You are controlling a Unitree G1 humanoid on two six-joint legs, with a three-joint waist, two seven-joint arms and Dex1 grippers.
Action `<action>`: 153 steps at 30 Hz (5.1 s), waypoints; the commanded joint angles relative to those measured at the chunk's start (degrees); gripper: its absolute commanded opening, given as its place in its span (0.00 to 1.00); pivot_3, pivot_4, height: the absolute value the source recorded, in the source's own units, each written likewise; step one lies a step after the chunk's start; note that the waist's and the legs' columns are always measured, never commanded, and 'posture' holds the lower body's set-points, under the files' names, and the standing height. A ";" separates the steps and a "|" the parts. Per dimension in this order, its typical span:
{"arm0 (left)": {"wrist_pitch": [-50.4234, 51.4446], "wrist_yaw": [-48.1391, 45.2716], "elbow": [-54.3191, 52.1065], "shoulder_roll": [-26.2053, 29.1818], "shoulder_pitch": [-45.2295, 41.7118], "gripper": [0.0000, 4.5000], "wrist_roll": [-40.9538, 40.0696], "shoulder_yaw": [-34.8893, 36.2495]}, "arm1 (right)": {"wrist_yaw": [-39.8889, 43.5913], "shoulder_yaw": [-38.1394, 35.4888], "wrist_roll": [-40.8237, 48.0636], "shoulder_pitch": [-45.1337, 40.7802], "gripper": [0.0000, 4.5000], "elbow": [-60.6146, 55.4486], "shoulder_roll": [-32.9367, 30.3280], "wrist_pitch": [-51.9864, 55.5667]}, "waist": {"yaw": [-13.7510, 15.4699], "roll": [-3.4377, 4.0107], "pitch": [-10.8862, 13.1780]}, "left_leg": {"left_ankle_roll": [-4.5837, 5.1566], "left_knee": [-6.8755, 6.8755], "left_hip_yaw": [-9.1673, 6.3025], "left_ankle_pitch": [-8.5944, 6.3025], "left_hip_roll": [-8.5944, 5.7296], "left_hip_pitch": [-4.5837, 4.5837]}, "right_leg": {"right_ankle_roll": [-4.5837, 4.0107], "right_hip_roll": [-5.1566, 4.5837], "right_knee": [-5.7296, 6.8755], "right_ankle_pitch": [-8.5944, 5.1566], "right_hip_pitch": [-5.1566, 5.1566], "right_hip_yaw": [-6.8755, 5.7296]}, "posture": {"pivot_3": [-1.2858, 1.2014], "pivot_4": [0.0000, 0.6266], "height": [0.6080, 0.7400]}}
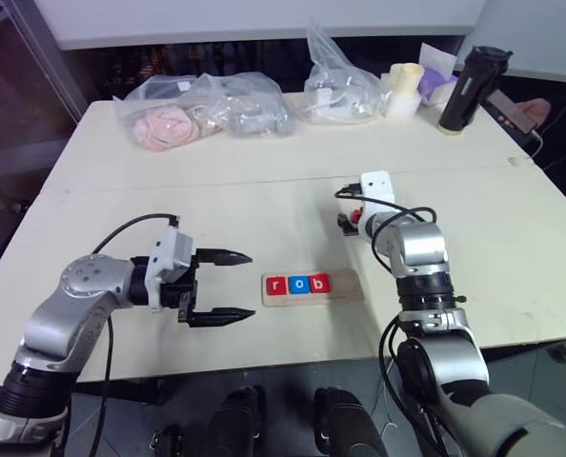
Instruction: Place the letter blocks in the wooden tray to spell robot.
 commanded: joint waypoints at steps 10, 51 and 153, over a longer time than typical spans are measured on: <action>1.00 1.46 -2.36 -0.08 -0.38 1.00 -0.60 -0.06 | -1.59 -0.18 1.96 -1.32 0.35 1.14 0.11 -1.03 | 0.05 0.00 0.00 | 0.00 -0.03 -0.01 0.00 0.02 0.33 | -0.16 -0.01 -0.01 -0.10 0.31 0.00 | 0.52 0.24 0.98; -3.06 -1.27 3.55 -2.32 -3.55 1.00 2.21 -2.08 | 15.93 -0.93 23.32 30.12 0.98 -62.14 -26.61 32.48 | 0.36 0.05 0.05 | 0.04 -0.28 -0.01 -0.07 0.03 0.15 | -0.10 -0.31 -0.50 -0.29 0.26 -0.09 | 0.52 0.24 0.98; -1.23 2.33 0.56 -2.50 -2.87 1.00 1.41 -1.65 | 70.11 23.34 6.68 16.63 0.94 -19.13 -37.13 -41.03 | 1.73 0.02 0.10 | 0.32 0.17 -0.06 -0.25 -0.02 -0.11 | 0.05 -0.37 -0.75 -0.08 0.34 -0.30 | 0.52 0.24 0.98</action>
